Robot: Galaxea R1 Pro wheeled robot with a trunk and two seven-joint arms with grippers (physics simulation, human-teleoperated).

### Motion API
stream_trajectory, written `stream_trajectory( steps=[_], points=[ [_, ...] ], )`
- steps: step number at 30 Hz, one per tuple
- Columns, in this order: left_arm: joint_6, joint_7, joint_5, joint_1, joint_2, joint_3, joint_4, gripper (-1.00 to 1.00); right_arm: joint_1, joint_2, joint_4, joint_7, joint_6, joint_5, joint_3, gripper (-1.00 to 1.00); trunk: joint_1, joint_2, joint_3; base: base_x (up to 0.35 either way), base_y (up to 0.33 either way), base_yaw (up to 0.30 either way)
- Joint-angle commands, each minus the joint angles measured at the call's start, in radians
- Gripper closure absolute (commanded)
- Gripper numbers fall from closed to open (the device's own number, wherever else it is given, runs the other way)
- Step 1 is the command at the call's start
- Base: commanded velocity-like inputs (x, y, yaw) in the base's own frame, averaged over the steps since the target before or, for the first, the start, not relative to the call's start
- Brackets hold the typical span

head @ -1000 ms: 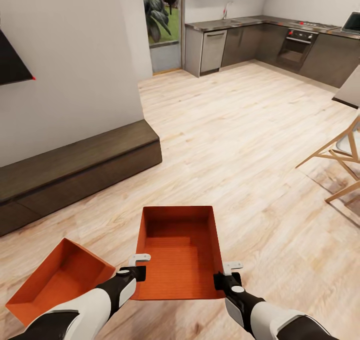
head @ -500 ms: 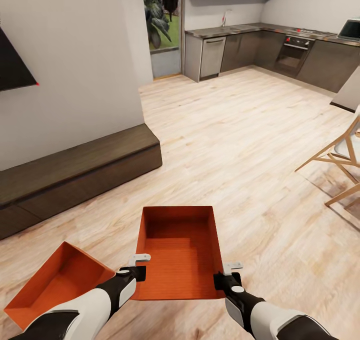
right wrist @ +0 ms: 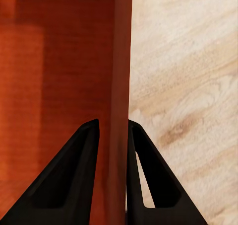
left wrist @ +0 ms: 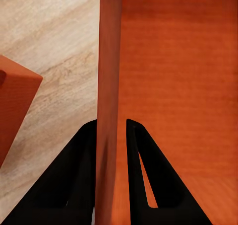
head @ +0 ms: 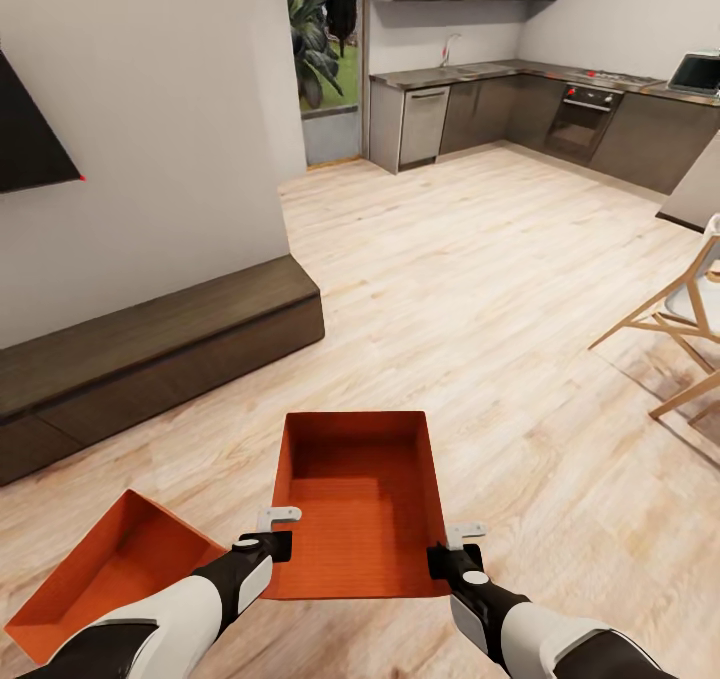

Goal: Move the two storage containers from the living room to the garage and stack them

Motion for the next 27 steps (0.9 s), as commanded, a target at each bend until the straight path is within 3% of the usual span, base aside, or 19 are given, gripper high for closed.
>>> stream_trajectory(
  steps=[1, 27],
  points=[
    [0.004, 0.011, 0.000, 0.000, 0.016, 0.015, 0.003, 1.00, -0.002, 0.000, 0.000, -0.016, -0.062, -0.017, -0.032, 1.00, 0.000, -0.001, 0.001, 0.000, 0.000, 0.000],
    [0.004, 0.011, 0.000, 0.000, 0.017, 0.015, 0.003, 1.00, 0.012, 0.000, 0.000, -0.016, -0.069, -0.015, -0.032, 1.00, 0.000, -0.001, 0.043, 0.000, 0.000, 0.000]
  ],
)
